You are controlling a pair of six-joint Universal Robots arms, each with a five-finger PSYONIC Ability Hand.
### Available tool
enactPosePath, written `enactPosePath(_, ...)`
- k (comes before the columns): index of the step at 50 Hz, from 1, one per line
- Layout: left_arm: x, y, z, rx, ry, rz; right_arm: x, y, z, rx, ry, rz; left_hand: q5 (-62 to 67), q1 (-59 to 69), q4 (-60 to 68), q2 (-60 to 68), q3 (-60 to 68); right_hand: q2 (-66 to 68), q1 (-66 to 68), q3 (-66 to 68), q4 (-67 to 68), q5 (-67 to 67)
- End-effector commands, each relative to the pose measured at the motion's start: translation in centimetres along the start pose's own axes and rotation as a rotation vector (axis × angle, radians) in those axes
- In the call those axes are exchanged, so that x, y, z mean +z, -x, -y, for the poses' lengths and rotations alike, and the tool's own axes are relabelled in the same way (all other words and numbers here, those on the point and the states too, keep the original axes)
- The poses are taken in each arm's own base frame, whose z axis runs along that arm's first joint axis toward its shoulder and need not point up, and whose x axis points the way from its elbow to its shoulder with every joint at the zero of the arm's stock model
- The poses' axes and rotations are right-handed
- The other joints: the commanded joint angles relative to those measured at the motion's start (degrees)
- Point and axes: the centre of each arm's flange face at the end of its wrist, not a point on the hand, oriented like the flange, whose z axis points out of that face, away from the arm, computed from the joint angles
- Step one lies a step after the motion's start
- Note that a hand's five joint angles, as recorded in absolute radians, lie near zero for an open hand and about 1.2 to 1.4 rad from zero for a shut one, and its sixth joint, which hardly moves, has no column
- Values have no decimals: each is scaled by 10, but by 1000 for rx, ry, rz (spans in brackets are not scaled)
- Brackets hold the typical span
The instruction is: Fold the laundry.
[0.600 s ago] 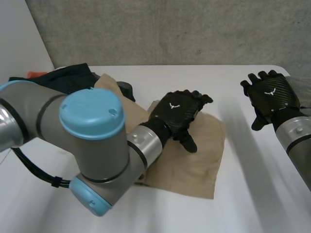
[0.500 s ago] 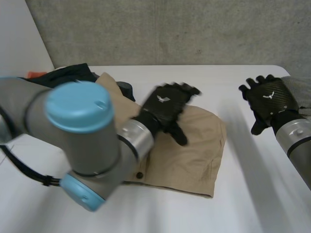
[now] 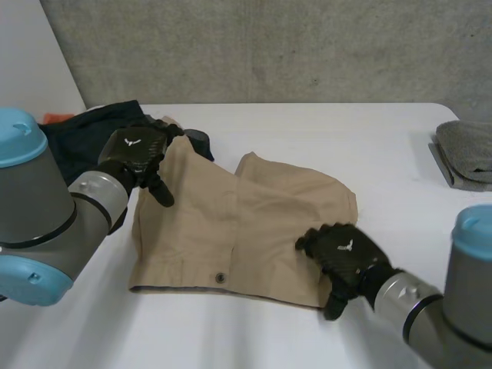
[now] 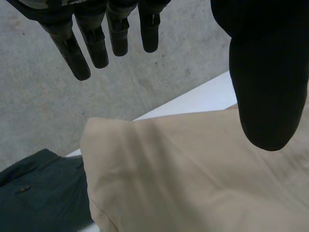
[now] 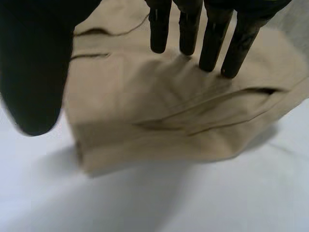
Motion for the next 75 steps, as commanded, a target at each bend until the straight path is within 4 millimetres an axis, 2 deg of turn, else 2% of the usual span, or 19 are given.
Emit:
enactPosePath(1,1,-1,-1,0,-12,0,3,17,-13,-33,6,17,-15,-14,-15,-13,-21,103,126,101,104,97)
enactPosePath(12,0,-3,-4,0,-14,-5,16,16,-22,-103,-3,-39,-17,-16,-17,-15,-23,246,269,244,247,240)
enactPosePath(19,-1,-3,-4,0,-14,-6,25,6,-26,-194,-1,-109,-20,-19,-20,-18,-27,632,655,630,633,627)
enactPosePath(28,-2,-2,-1,1,-23,0,21,-14,-19,-215,7,-190,-20,-19,-20,-18,-27,637,660,636,639,632)
enactPosePath(32,-3,4,5,0,-38,14,19,-45,-16,-265,36,-273,-20,-19,-20,-18,-27,637,660,636,639,632)
enactPosePath(33,-4,6,7,1,-45,20,20,-66,-15,-302,58,-325,-20,-19,-20,-18,-27,637,660,636,639,632)
enactPosePath(38,-8,8,11,1,-53,26,27,-129,-2,-426,56,-481,-20,-19,-20,-18,-27,637,660,636,639,632)
enactPosePath(39,-9,8,10,1,-50,27,32,-148,7,-473,36,-520,-20,-19,-20,-18,-27,637,660,636,639,632)
enactPosePath(42,-10,8,10,1,-50,25,49,-171,9,-529,20,-534,-20,-19,-20,-18,-27,637,660,636,639,632)
enactPosePath(43,-10,8,9,2,-49,25,63,-185,11,-566,6,-548,-20,-19,-20,-18,-27,637,660,636,639,632)
enactPosePath(47,-10,7,8,2,-44,24,91,-214,24,-604,-62,-577,-15,-14,-15,-13,-21,637,660,636,639,632)
enactPosePath(52,-10,3,1,3,-26,2,120,-225,27,-629,-138,-553,-8,-8,-8,-6,-15,626,649,625,628,621)
enactPosePath(53,-10,2,1,3,-23,-2,124,-225,26,-628,-144,-543,-7,-6,-7,-5,-13,533,556,531,534,527)
enactPosePath(55,-10,-1,-7,3,-1,-19,128,-227,26,-629,-156,-542,-2,-1,-2,0,-8,179,202,177,180,173)
enactPosePath(56,-9,-2,-9,6,4,-24,128,-228,28,-630,-161,-546,-2,-1,-2,0,-8,102,125,100,103,97)
enactPosePath(60,-5,-6,-22,40,42,-46,120,-231,35,-582,-165,-579,0,1,0,2,-6,-63,-40,-64,-61,-68)
enactPosePath(65,1,-9,-31,124,63,-61,88,-225,43,-478,-95,-635,3,4,3,5,-3,-63,-40,-64,-61,-68)
enactPosePath(69,10,-10,-35,218,50,-66,50,-206,44,-405,16,-626,5,6,5,7,-1,-63,-40,-64,-61,-68)
enactPosePath(75,26,-16,-50,340,33,-156,-3,-157,41,-159,110,-499,3,4,3,5,-3,-63,-40,-64,-61,-68)
